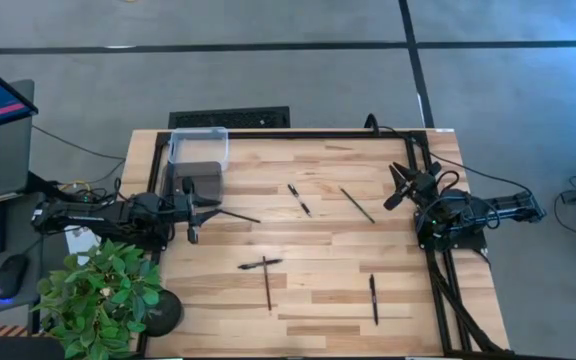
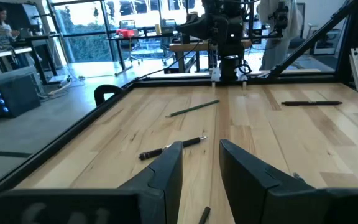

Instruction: Sort pens & pencils

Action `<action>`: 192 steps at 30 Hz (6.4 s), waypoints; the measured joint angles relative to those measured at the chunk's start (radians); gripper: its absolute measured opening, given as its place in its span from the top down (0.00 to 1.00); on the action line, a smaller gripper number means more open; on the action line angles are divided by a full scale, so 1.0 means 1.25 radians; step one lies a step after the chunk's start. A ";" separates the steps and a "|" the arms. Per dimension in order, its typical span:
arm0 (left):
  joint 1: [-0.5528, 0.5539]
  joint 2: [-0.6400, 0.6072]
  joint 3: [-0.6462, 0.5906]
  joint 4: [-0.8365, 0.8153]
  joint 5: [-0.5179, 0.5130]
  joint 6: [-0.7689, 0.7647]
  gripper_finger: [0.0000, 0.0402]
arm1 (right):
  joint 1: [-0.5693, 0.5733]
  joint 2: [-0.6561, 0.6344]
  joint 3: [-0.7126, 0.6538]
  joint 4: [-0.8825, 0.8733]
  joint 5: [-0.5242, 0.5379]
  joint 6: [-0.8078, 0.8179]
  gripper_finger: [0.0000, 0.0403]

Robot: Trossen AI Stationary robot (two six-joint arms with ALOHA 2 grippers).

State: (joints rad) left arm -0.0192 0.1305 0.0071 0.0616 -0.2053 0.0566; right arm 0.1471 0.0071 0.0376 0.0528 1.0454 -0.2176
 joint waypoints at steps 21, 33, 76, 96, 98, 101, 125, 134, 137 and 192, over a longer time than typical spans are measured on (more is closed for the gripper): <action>0.000 0.000 0.000 0.000 0.000 0.000 0.76 | 0.000 0.000 0.000 0.000 0.000 0.001 0.80; 0.000 0.000 0.000 0.000 0.000 0.000 0.76 | 0.001 0.000 0.000 0.004 0.000 0.107 0.80; 0.000 0.000 0.000 0.001 -0.008 0.058 0.76 | 0.001 0.000 0.000 0.003 0.000 0.238 0.80; 0.000 0.000 0.000 -0.018 0.120 0.023 0.50 | 0.001 0.000 0.000 -0.015 0.000 0.237 0.80; 0.000 0.000 0.000 -0.018 0.119 0.023 0.50 | 0.001 0.000 0.000 -0.015 0.000 0.237 0.80; 0.000 0.000 0.000 -0.018 0.119 0.023 0.50 | 0.001 0.000 0.000 -0.015 0.000 0.237 0.80; 0.000 0.007 0.025 -0.029 0.030 -0.091 0.40 | 0.001 0.000 0.000 -0.015 0.000 0.238 0.80; 0.000 0.157 0.183 -0.133 0.082 -0.035 0.40 | 0.001 0.000 0.000 -0.012 0.000 0.238 0.80; 0.000 0.270 0.242 -0.168 0.077 -0.007 0.40 | 0.001 0.000 0.000 -0.012 0.000 0.238 0.80; 0.213 1.242 0.695 -0.557 0.246 0.296 0.40 | 0.001 0.000 0.000 -0.018 0.000 0.244 0.80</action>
State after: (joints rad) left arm 0.2466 1.6832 0.8753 -0.6347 0.1020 0.4267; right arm 0.1489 0.0074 0.0376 0.0300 1.0451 0.0876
